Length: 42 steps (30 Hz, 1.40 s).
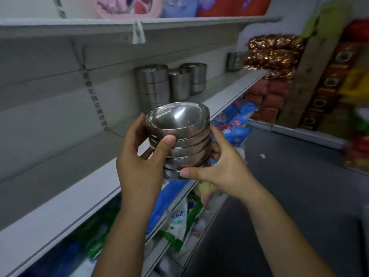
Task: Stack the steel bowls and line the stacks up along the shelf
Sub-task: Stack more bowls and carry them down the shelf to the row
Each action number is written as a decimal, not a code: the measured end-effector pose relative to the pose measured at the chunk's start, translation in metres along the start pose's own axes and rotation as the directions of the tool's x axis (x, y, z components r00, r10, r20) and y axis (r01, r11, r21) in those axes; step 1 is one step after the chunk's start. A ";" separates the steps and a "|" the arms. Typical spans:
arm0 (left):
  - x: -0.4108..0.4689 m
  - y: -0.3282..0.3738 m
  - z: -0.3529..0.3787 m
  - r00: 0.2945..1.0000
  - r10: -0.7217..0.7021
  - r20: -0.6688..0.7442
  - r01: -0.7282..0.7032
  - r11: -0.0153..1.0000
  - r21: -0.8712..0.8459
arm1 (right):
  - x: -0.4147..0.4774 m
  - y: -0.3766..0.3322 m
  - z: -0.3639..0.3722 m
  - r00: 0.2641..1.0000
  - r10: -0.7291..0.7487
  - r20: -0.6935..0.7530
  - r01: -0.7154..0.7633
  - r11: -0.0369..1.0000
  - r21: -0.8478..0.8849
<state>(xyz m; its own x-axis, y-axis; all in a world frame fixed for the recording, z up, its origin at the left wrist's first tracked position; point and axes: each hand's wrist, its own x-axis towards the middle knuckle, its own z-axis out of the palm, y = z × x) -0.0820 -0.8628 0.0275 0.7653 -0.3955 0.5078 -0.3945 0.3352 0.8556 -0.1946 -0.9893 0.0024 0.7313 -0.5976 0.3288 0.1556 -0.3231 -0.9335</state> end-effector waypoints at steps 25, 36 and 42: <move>0.215 -0.153 0.415 0.935 0.039 0.351 0.007 0.992 -0.129 | 0.248 0.123 -0.360 0.956 -0.017 -0.292 -0.034 0.985 -0.168; 0.309 -0.241 0.519 0.937 -0.187 0.295 0.193 0.981 0.011 | 0.375 0.204 -0.427 0.958 0.077 -0.275 -0.095 0.994 -0.052; 0.360 -0.277 0.554 0.963 -0.210 0.170 0.202 0.977 0.062 | 0.469 0.239 -0.455 0.994 0.037 -0.099 -0.040 0.999 -0.034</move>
<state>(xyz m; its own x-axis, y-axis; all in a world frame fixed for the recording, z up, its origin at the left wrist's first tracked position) 0.0211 -1.5722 0.0294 0.7335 -0.5964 0.3261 -0.2621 0.1945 0.9452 -0.1162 -1.6805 -0.0010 0.6669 -0.6791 0.3067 0.1036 -0.3231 -0.9407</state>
